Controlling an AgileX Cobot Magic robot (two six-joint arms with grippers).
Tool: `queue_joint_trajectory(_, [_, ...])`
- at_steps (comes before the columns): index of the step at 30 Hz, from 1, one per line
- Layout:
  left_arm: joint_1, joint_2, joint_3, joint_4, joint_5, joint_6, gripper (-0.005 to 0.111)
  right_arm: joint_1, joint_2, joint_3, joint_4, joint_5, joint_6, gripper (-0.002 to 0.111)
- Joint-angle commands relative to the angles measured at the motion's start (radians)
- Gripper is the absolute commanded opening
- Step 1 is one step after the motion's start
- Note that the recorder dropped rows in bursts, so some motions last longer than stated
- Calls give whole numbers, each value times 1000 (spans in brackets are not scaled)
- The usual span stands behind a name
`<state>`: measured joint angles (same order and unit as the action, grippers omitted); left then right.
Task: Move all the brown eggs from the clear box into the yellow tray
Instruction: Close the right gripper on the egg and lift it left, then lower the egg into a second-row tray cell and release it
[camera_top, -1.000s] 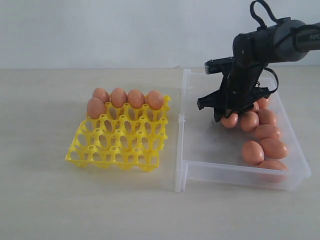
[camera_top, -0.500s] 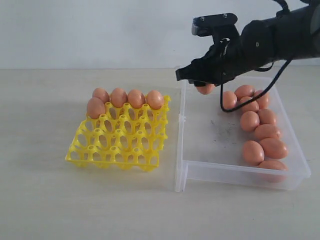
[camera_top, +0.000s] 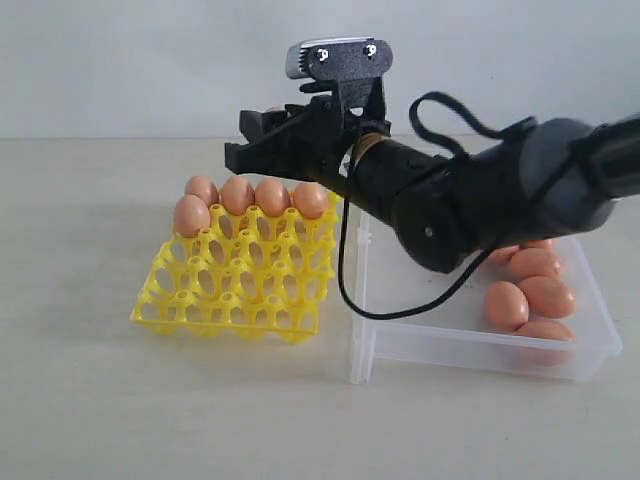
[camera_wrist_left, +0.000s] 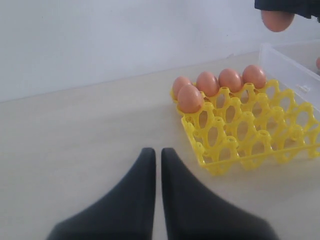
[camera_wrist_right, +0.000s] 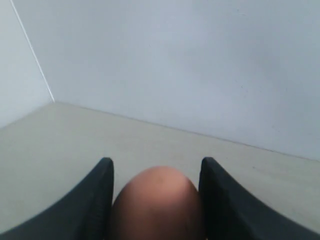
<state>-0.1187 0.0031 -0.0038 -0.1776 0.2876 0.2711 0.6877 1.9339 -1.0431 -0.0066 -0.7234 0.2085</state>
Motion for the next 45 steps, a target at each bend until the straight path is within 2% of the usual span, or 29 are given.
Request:
queue_joint_trajectory(1, [-6,-3,4,2,-4,0,4,9,101,4,-12,-233,18,0])
queue_joint_trajectory(4, [-6,-3,4,2,-4,0,4,9,177,-20,-23,-306,1,0])
queue_joint_trajectory(11, [-6,-3,4,2,-4,0,4,9,319,-160,-142,-284,-8,0])
queue_joint_trajectory(20, [-6,-3,4,2,-4,0,4,9,392,-304,-172,-50,-3,0])
queue_joint_trajectory(41, [-6,-3,4,2,-4,0,4,9,431,-355,-188,23,-1,0])
queue_joint_trajectory(43, [-6,-3,4,2,-4,0,4,9,431,-370,-190,63,-1,4])
queue_joint_trajectory(45, [-6,-3,4,2,-4,0,4,9,431,-382,-193,78,-1,13])
